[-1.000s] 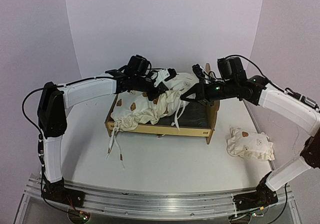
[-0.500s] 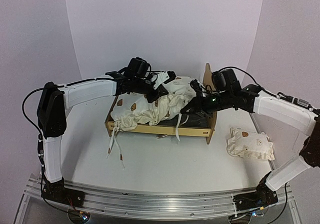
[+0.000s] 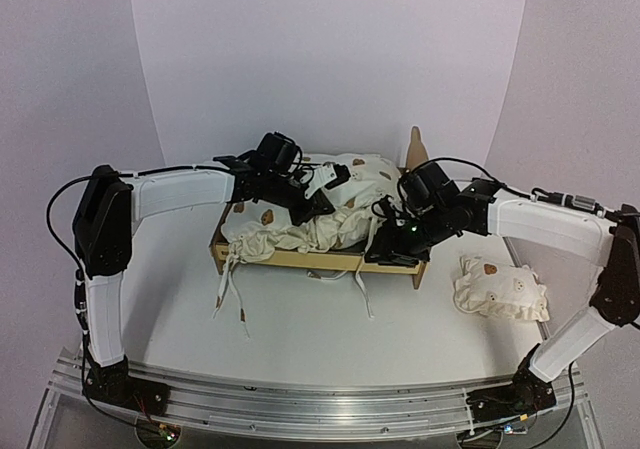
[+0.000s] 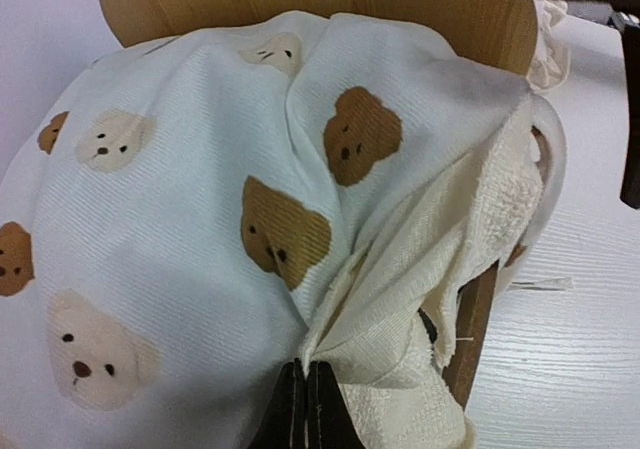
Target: Set up the pet bed
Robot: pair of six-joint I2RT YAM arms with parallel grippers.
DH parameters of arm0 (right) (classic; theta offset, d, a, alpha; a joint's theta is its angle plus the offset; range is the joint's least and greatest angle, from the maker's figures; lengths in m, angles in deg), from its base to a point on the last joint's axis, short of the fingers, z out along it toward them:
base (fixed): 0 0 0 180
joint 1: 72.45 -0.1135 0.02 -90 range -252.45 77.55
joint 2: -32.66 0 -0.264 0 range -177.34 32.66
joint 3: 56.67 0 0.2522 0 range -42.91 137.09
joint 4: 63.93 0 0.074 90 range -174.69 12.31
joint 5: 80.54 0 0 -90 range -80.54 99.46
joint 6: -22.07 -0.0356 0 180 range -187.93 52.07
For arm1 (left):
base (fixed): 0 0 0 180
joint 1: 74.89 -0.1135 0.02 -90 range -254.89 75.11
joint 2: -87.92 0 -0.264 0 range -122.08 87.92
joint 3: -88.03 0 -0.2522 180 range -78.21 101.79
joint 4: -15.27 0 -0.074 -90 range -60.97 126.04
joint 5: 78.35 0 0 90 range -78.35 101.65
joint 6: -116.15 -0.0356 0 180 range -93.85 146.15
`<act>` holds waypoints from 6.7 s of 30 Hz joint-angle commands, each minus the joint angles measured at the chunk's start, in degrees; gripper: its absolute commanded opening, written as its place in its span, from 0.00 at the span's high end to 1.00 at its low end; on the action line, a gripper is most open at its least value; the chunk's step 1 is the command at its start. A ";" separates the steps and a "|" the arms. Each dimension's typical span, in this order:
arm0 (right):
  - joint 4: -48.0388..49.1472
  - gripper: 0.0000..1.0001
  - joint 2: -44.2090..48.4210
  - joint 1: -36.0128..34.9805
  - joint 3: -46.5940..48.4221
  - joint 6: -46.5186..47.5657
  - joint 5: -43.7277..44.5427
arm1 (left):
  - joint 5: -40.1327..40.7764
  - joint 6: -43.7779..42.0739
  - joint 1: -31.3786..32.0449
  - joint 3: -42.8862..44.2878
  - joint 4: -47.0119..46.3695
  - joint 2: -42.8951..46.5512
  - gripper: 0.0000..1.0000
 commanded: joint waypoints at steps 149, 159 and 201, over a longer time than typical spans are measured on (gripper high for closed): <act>29.92 0.61 4.99 -11.39 -18.55 -2.31 16.54 | 4.20 -8.81 0.47 -4.25 18.24 3.15 1.00; 43.91 0.60 3.94 -14.03 -27.34 -14.29 31.17 | -3.21 3.34 0.84 9.48 29.29 3.98 1.00; 58.62 0.50 -13.98 -14.06 -24.92 -14.34 30.43 | 8.12 -14.94 1.08 -10.03 17.54 -1.73 0.78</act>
